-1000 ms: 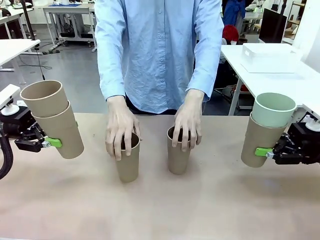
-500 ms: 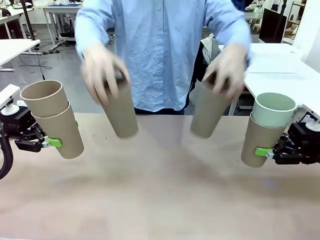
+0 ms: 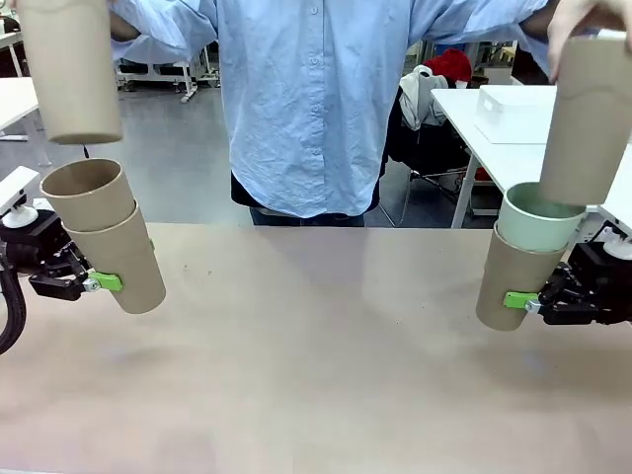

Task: Stack the cups and store them in the basket.
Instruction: Place the stack of Reusable plastic cups into the Pantry Basket.

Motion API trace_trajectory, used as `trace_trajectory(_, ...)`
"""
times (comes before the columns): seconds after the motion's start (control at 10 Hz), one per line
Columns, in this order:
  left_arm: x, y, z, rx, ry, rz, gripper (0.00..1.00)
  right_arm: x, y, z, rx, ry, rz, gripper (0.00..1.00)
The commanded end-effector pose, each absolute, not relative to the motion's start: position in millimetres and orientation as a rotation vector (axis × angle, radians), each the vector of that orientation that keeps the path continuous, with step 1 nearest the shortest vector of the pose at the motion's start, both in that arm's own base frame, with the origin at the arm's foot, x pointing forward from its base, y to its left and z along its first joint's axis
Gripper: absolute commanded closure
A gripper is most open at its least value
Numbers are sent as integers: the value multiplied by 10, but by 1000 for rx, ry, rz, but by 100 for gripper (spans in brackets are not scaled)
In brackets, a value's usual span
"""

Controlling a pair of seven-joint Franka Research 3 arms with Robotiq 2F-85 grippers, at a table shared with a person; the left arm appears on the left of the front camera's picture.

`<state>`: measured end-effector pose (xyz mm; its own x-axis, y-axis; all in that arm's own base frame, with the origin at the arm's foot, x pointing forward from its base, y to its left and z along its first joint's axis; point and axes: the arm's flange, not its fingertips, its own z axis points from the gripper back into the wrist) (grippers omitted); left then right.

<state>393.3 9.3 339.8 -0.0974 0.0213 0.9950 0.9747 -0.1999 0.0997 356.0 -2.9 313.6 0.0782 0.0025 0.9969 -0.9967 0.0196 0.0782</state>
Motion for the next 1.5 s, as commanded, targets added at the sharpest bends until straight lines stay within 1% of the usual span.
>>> trace_trajectory(0.0, 3928, 90, 3421, -1315, -1200, -1438, 15, 3581, -27, 3166, 1219, -1174, 1135, 16)
trace_trajectory(1.4, 3928, 90, 3421, -1315, -1200, -1438, 15, 3581, -27, 3166, 1219, -1174, 1135, 16)
